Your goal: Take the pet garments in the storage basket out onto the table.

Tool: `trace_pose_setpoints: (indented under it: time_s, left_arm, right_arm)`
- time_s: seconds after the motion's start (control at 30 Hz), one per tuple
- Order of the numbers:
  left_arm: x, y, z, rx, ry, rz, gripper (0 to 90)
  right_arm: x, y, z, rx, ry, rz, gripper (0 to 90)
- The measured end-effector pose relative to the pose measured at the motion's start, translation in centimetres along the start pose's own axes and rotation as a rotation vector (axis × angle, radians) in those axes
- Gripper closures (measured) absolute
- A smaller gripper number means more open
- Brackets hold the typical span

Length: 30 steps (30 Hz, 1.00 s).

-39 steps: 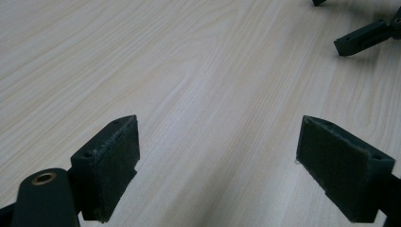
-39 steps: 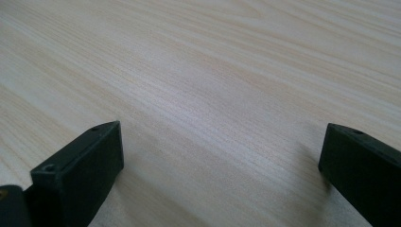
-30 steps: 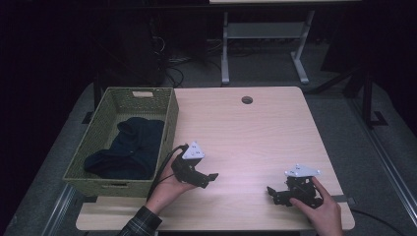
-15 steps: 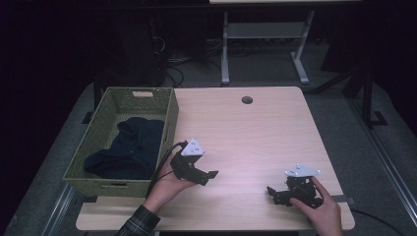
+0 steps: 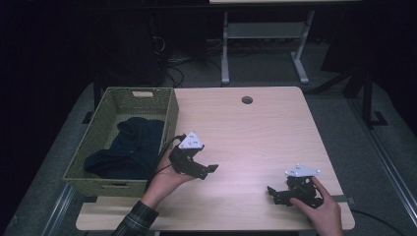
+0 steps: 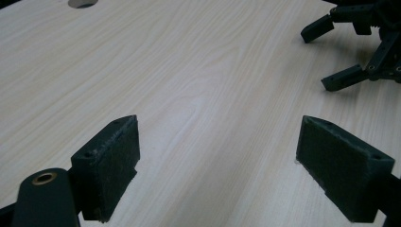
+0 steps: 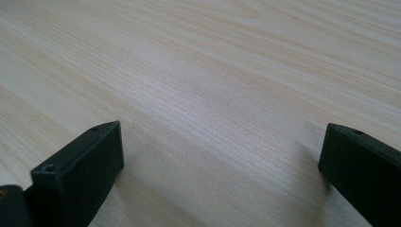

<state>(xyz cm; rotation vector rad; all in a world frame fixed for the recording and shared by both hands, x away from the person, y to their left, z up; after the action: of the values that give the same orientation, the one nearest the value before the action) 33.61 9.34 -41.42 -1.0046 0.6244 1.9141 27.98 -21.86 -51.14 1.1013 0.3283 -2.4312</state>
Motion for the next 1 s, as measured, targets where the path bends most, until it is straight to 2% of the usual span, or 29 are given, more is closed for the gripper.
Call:
trace_pose_setpoints:
  time_s: [0.23, 0.4, 0.53, 0.77, 1.0]
  left_arm:
    - [-0.8, -0.6, 0.9, -0.001, 0.010, -0.010, 13.9]
    - [-1.1, -1.0, 1.1, 0.026, 0.026, -0.001, 13.8]
    - [-1.4, -1.4, 1.2, 0.026, 0.025, -0.001, 13.9]
    - [-2.1, -2.1, 2.2, 0.016, 0.038, -0.001, 13.9]
    - [-2.4, -3.3, 4.0, -0.006, 0.060, 0.016, 13.9]
  right_arm:
    - [0.0, 0.1, 0.0, -0.002, 0.001, 0.003, 0.4]
    - [0.0, 0.1, 0.0, -0.002, 0.001, 0.004, 0.4]
    - [0.0, 0.1, 0.0, 0.000, 0.002, 0.004, 0.4]
    - [0.0, 0.2, 0.0, 0.000, 0.004, 0.008, 0.4]
    - [0.0, 0.2, 0.0, 0.000, 0.004, 0.008, 0.4]
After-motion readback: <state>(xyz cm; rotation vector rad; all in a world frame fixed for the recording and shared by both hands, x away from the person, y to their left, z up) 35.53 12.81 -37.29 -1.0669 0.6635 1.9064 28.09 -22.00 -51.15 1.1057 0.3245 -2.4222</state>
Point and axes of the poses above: each handheld gripper's, and its own axes: z roughly backward along the jaws, x roughly out of its underside, y roughly to its right, the point moved 4 cm from there along -z, roughly forward along the jaws, and after that the axes turned 5 degrees about y, right-handed, at the moved point
